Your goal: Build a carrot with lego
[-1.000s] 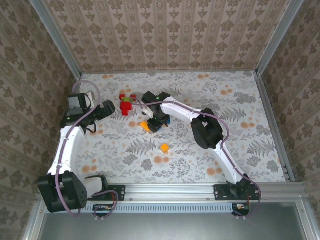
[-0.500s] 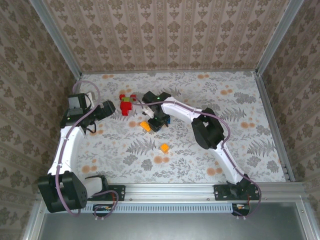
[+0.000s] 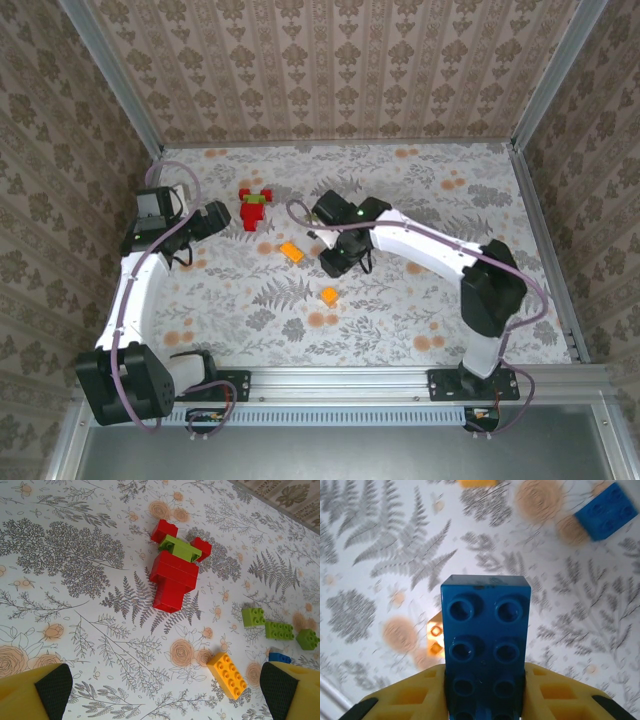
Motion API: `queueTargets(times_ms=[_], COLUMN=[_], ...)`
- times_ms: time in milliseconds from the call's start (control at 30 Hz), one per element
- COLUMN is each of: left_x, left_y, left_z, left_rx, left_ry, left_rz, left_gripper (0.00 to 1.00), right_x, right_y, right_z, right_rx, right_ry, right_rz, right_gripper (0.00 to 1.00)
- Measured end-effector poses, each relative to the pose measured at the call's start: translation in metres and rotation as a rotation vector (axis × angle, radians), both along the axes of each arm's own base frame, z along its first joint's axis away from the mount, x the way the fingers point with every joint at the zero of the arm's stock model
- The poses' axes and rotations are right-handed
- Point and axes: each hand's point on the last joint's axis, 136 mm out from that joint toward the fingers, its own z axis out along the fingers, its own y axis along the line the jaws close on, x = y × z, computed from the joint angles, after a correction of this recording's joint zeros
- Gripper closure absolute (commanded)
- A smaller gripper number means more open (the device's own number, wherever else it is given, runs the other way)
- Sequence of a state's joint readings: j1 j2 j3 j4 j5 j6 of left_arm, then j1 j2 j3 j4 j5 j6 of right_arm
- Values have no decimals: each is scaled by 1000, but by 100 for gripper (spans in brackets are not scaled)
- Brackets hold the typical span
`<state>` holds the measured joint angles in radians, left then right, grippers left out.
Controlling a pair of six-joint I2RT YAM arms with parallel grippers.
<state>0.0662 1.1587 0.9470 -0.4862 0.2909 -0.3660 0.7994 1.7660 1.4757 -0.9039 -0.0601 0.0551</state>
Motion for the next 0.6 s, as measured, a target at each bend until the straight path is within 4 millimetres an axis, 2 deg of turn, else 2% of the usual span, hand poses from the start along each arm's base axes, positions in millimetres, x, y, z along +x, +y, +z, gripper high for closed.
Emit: queueTargets(times_ms=[133,267,467,600], left_x=[0,0,0,0], left_y=[0,-2,-3,-3], left_z=[0,0,-1,-2], left_rx=[0,0,0,0], left_ry=[0,0,2,6], left_rz=[0,-5,-9,-8], left_gripper=[0,0,0,0], right_x=[-28,-40,-39,-37], right_y=[-1,-1,8,10], right_z=[-10,-26,-29,-37], right_rx=[2,-9,17,5], right_ry=[19,44,32,39], right_rz=[2,-15,-37,-41], right_gripper=[67,67,67,67])
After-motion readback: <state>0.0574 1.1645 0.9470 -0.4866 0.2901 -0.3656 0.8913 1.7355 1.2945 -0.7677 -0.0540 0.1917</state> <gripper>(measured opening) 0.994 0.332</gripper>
